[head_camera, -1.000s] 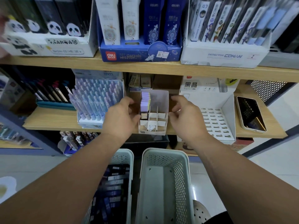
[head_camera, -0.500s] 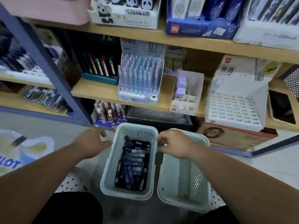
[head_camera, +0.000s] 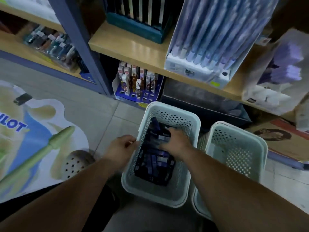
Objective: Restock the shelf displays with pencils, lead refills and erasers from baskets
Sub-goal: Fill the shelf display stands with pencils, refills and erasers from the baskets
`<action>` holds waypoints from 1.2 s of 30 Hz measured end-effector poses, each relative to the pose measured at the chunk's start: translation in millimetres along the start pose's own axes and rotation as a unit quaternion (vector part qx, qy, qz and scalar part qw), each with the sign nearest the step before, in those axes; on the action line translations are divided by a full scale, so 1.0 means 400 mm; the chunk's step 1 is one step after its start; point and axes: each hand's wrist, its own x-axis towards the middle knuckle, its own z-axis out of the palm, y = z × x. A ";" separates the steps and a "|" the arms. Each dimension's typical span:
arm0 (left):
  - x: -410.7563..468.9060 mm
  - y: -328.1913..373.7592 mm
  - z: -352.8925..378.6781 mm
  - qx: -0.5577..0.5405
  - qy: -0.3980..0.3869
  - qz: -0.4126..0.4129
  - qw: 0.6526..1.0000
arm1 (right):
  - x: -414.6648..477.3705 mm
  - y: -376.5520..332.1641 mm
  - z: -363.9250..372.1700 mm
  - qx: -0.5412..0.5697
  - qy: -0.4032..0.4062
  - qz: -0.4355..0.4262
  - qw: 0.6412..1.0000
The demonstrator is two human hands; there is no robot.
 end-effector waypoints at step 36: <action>0.017 -0.066 0.021 -0.149 -0.019 0.024 0.988 | 0.120 0.033 0.130 -0.144 -0.017 0.036 0.989</action>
